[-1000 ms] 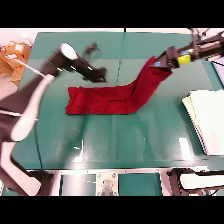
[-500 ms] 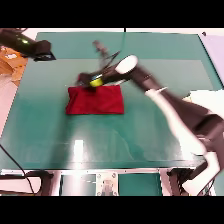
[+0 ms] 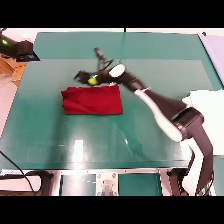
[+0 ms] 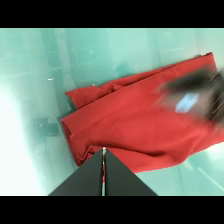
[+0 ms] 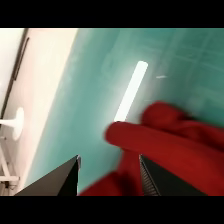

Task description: Fold the shirts.

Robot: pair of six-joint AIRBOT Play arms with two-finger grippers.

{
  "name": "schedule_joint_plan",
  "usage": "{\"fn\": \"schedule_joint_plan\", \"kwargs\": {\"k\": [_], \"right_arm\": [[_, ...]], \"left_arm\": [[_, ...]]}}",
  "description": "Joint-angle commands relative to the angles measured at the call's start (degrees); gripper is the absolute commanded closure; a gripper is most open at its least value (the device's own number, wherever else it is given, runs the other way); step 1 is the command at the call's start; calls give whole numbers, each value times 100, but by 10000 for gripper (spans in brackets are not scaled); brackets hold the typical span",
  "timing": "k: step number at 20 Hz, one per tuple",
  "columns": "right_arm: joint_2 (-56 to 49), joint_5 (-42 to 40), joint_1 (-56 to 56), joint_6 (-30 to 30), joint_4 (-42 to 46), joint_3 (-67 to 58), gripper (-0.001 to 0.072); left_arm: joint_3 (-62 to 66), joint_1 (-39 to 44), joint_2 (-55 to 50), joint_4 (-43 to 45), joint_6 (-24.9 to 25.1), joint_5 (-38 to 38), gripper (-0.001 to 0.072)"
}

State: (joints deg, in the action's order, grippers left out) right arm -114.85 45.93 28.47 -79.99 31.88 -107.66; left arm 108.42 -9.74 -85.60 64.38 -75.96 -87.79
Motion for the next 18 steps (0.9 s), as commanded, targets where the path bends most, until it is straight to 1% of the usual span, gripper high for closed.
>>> {"fn": "schedule_joint_plan", "kwargs": {"k": [1,2,3,4,5,6,7,10,13,14,15,16,18], "right_arm": [[269,2140,-1342,-468,1239,13,293],[337,2422,-1631,-511,1539,140,290],[396,2564,-1836,-509,1672,343,264],[450,2610,-1982,-494,1694,614,186],[472,2610,-2059,-481,1685,918,164],[466,2597,-2059,-442,1683,1198,161],[466,2527,-2013,-363,1655,1458,117],[463,2065,-1624,-76,1316,2072,110],[463,1668,-1185,-57,1113,2216,112],[463,1528,-1062,-52,946,2208,139],[463,1438,-986,70,643,2179,451],[466,1436,-957,227,323,2098,680],[525,1591,-1043,216,-9,1707,694]], "left_arm": [[0,-37,4,20,-4,-11,685],[0,-37,-4,20,-9,-9,685],[0,-37,-20,20,-31,-7,685],[0,-37,-37,20,-61,-9,685],[0,-37,-48,20,-70,-11,685],[0,-37,-48,20,-70,-11,685],[2,-37,-48,20,-70,4,685],[0,-37,-48,76,-70,26,685],[0,-37,-48,79,-66,22,685],[2,-37,-48,79,-66,13,685],[0,-37,-48,79,-66,-2,685],[0,-37,-48,79,-63,-33,685],[2,-37,-48,79,-52,-105,685]]}}
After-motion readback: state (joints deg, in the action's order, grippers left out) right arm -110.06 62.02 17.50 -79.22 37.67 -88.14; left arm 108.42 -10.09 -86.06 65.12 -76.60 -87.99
